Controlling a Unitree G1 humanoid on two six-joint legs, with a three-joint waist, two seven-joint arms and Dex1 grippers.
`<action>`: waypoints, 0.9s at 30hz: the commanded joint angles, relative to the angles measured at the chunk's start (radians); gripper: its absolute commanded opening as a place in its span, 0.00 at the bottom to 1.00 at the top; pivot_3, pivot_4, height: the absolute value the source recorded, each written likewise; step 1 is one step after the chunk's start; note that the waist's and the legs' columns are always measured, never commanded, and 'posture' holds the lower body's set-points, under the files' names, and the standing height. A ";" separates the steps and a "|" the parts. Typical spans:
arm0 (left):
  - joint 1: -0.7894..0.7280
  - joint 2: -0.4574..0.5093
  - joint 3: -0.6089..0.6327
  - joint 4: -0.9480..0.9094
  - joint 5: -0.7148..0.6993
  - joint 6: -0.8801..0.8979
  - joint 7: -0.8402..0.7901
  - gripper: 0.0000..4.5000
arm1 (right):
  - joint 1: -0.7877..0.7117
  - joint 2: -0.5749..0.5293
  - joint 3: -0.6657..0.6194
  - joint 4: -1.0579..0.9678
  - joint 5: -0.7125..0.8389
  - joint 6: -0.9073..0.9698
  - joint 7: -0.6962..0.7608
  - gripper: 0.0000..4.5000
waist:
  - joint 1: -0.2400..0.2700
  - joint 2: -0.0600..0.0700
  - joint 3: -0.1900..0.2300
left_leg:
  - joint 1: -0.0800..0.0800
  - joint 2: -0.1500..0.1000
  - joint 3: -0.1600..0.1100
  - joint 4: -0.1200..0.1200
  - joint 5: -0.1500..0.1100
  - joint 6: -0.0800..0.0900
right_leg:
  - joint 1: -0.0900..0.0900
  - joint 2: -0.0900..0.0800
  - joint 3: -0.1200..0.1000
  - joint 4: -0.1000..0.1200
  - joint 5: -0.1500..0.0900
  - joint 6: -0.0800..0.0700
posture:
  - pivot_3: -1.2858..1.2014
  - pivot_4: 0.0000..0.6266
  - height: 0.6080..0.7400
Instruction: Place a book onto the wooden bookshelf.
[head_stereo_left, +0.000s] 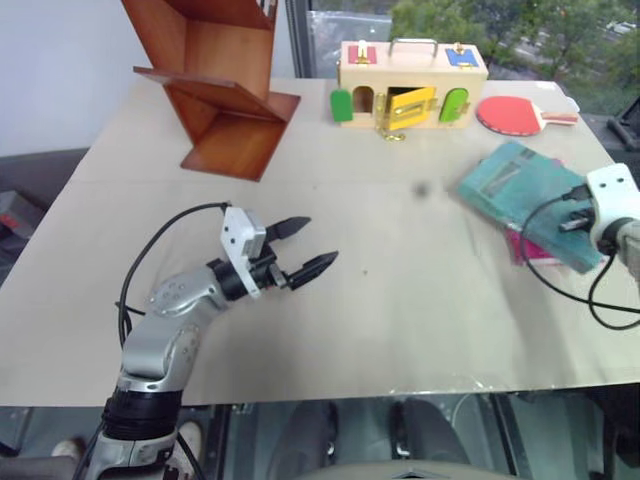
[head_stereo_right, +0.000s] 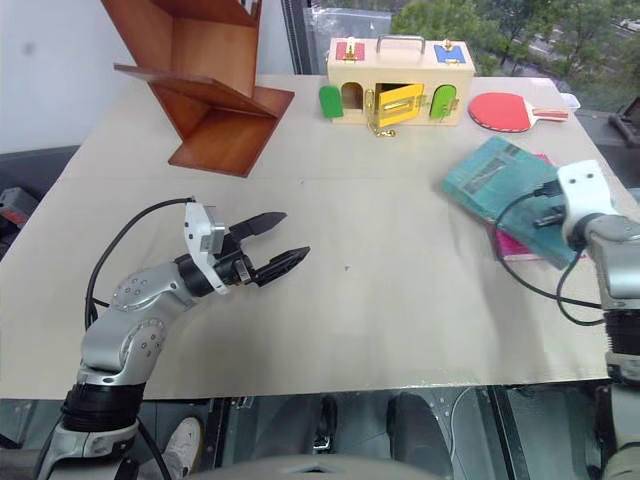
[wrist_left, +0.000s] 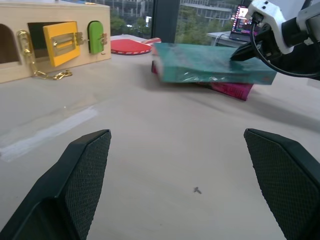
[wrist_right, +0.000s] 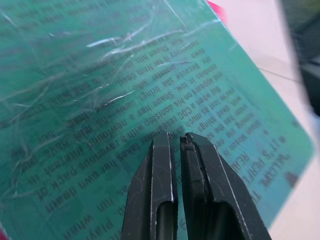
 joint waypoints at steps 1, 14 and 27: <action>0.001 0.007 0.017 -0.047 -0.002 -0.021 0.003 1.00 | 0.007 0.009 -0.043 -0.049 0.012 0.047 -0.010 0.08 | -0.001 0.000 0.000 | 0.000 0.000 0.000 0.000 0.000 0.000 | 0.000 0.000 0.000 0.000 0.000 0.000 | 0.52 0.24 1.00; -0.046 -0.014 -0.018 -0.026 -0.008 -0.014 -0.020 1.00 | -0.053 -0.115 -0.278 0.060 0.003 0.013 -0.073 0.08 | 0.014 0.003 0.002 | -0.003 -0.001 0.001 0.000 0.000 0.000 | -0.001 0.000 0.000 -0.002 0.000 0.000 | 0.52 0.24 1.00; -0.062 -0.021 -0.024 -0.017 -0.008 -0.011 -0.024 1.00 | -0.525 -0.191 -0.510 1.048 0.139 -0.117 -0.225 0.08 | 0.005 0.004 0.002 | -0.002 -0.001 0.005 -0.002 0.000 0.000 | -0.001 0.005 0.002 -0.005 0.000 0.000 | 0.52 0.24 1.00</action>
